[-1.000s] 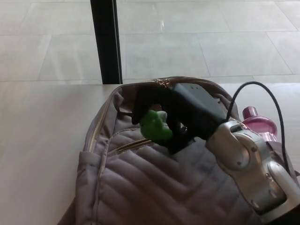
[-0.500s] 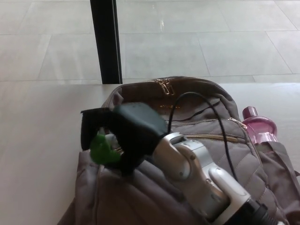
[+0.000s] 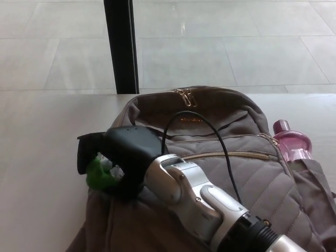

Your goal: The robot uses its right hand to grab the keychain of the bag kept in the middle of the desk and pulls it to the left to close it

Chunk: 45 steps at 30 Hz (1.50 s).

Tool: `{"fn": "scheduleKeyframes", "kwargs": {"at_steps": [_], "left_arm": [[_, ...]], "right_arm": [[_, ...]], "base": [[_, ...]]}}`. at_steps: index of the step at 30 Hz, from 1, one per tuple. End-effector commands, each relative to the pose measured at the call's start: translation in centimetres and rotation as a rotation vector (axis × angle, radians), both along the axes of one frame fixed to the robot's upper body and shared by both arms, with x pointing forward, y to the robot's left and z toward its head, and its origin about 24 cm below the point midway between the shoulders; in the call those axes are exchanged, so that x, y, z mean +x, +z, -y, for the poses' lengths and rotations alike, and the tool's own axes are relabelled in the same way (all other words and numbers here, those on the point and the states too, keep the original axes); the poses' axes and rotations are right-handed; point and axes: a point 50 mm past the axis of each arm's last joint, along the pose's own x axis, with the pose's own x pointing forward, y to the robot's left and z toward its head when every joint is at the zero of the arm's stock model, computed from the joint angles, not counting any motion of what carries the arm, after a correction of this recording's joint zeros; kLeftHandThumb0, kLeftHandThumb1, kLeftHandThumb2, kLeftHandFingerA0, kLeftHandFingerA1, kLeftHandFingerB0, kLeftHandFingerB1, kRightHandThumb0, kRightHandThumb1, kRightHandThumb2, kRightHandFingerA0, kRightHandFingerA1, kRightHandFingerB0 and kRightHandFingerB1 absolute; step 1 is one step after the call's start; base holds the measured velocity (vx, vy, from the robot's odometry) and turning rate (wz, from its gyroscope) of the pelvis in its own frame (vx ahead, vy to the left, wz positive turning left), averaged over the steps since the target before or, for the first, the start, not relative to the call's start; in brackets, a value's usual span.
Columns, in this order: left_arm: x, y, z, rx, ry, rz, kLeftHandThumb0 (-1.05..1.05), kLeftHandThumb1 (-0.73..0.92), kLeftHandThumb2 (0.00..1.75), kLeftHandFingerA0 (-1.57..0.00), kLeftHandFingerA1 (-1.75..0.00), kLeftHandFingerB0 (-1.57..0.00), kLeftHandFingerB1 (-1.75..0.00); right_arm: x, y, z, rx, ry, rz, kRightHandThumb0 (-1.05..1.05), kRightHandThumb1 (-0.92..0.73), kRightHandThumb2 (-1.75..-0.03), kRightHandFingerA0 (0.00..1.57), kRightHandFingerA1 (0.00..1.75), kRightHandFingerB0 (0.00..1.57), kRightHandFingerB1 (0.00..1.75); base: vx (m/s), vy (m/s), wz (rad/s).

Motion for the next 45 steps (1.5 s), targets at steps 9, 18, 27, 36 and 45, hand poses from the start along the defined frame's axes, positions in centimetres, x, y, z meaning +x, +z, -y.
{"fn": "scheduleKeyframes", "kwargs": {"at_steps": [9,18,27,36,45], "left_arm": [[1.1,-0.3,0.5,-0.003,-0.028,0.002,-0.99,0.92,0.85,-0.66,-1.35,-0.34,-1.24],[2.5,-0.8,1.5,-0.018,-0.064,0.018,-0.73,0.70,1.31,-1.17,-1.32,-0.32,-0.87],[3.0,-1.1,2.1,-0.015,-0.102,0.001,-0.96,0.92,0.86,-0.68,-1.24,-0.39,-1.11],[3.1,-1.1,2.1,-0.029,-0.098,0.010,-0.99,0.92,0.86,-0.70,-1.32,-0.36,-1.25],[2.8,-1.0,1.7,-0.014,-0.089,-0.006,-0.95,0.92,0.87,-0.71,-1.25,-0.40,-1.12]], "right_arm": [[-1.8,4.7,-7.2,0.202,0.046,0.035,-0.30,-0.44,-1.06,0.94,1.75,0.80,1.54],[-3.2,6.7,-9.5,0.255,0.087,0.052,-0.28,-0.55,-0.92,0.83,1.63,0.73,0.96],[-4.1,7.9,-10.9,0.294,0.115,0.015,-0.28,-0.65,-0.81,0.83,1.54,0.69,0.83],[-4.4,8.4,-11.5,0.292,0.154,-0.044,-0.25,-0.65,-0.88,0.77,1.69,0.67,1.22],[-1.9,9.2,-9.4,-0.025,0.223,-0.330,-1.05,-0.60,-0.65,0.00,0.00,0.00,0.10]], "base": [[0.00,0.000,0.00],[0.00,0.000,0.00],[0.00,0.000,0.00],[0.00,0.000,0.00],[0.00,0.000,0.00]]}}
